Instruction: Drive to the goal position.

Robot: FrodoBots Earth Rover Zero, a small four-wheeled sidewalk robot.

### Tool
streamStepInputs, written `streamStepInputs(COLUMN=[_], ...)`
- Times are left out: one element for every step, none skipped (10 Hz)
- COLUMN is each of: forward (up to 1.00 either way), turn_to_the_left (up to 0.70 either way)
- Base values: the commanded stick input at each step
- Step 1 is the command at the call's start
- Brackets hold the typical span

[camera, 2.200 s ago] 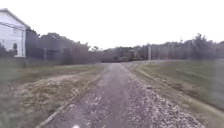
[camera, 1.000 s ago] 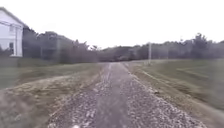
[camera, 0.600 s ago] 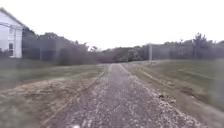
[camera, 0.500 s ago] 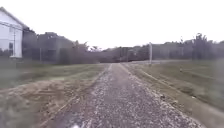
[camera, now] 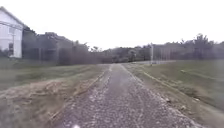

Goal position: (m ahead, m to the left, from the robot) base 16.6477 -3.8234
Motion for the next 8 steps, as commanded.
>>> streamStepInputs(forward=[0.45, 0.45, 0.45, 0.45, 0.45, 0.45, 0.45, 0.45], turn_to_the_left=[0.00, 0.00, 0.00, 0.00, 0.00, 0.00, 0.00, 0.00])
